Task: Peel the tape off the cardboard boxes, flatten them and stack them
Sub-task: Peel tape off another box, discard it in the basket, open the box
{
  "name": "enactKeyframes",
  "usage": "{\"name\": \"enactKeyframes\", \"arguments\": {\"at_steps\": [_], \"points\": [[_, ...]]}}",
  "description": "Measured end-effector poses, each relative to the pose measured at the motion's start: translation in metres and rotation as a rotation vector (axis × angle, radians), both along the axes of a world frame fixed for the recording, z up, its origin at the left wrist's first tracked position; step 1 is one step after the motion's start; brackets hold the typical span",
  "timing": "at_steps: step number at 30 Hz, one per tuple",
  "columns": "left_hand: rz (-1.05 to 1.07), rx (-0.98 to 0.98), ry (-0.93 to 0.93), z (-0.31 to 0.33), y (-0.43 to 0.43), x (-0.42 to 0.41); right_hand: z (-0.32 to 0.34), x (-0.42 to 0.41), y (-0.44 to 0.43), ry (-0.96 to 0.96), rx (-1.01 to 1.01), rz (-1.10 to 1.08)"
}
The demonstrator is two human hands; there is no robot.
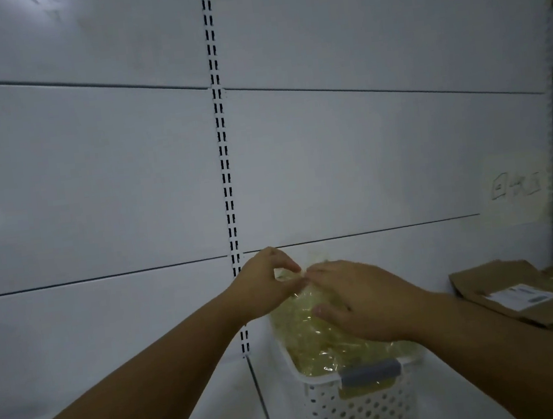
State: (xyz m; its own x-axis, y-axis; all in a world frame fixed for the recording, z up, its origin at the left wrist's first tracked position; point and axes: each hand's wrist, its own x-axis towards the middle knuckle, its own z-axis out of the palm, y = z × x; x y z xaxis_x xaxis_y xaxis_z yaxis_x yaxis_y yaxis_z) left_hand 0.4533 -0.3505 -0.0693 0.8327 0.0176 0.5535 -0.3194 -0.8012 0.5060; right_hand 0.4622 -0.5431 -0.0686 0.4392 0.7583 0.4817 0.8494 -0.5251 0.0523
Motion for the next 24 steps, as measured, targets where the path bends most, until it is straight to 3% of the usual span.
{"name": "enactKeyframes", "arguments": {"at_steps": [4,9,11,15,24], "points": [[-0.137,-0.404,0.176,-0.002,0.016,-0.006,-0.004,0.005,0.001,0.046,-0.018,-0.021],[-0.124,-1.006,0.108,0.0,0.047,-0.009,-0.005,0.013,-0.004,0.129,-0.08,-0.034],[-0.068,-1.151,0.075,-0.002,0.051,-0.008,-0.006,0.012,-0.002,0.171,-0.072,-0.01],[0.023,-1.283,0.011,-0.003,0.046,-0.003,-0.006,0.012,0.002,0.191,-0.058,0.005],[0.201,-1.27,-0.104,0.001,0.046,0.004,-0.018,0.01,0.006,0.049,-0.15,0.029]]}}
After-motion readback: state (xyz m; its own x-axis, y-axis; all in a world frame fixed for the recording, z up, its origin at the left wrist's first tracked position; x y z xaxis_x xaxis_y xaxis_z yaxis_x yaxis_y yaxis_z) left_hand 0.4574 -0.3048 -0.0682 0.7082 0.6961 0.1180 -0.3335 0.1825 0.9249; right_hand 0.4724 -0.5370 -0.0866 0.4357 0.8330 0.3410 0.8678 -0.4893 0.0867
